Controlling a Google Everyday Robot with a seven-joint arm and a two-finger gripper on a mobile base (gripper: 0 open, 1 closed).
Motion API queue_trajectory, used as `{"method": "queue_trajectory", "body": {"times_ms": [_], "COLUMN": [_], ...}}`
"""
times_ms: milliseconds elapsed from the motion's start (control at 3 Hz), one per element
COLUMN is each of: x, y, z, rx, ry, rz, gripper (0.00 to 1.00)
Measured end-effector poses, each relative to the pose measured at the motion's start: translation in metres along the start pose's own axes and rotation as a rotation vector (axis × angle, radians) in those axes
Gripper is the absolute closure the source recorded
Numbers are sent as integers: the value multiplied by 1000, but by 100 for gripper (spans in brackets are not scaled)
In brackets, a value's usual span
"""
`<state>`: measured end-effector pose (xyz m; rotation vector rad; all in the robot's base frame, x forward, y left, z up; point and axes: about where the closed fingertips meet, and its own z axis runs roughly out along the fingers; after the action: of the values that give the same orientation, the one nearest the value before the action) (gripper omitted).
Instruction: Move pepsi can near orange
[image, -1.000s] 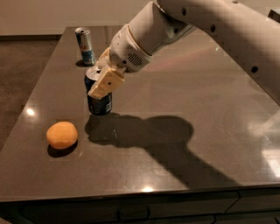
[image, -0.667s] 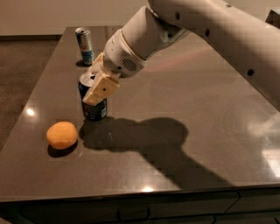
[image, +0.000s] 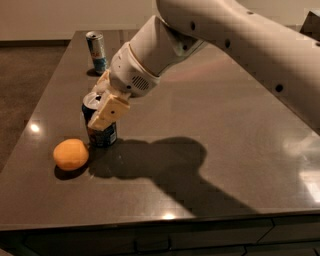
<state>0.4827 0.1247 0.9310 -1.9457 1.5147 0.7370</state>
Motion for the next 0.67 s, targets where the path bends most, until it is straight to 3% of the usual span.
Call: {"method": "queue_trajectory", "body": {"times_ms": [333, 667], "x": [1, 0], "y": [4, 5], "z": [8, 9], "rx": [-24, -24], "ry": [7, 7], "rz": [9, 6], "gripper": [28, 5]}}
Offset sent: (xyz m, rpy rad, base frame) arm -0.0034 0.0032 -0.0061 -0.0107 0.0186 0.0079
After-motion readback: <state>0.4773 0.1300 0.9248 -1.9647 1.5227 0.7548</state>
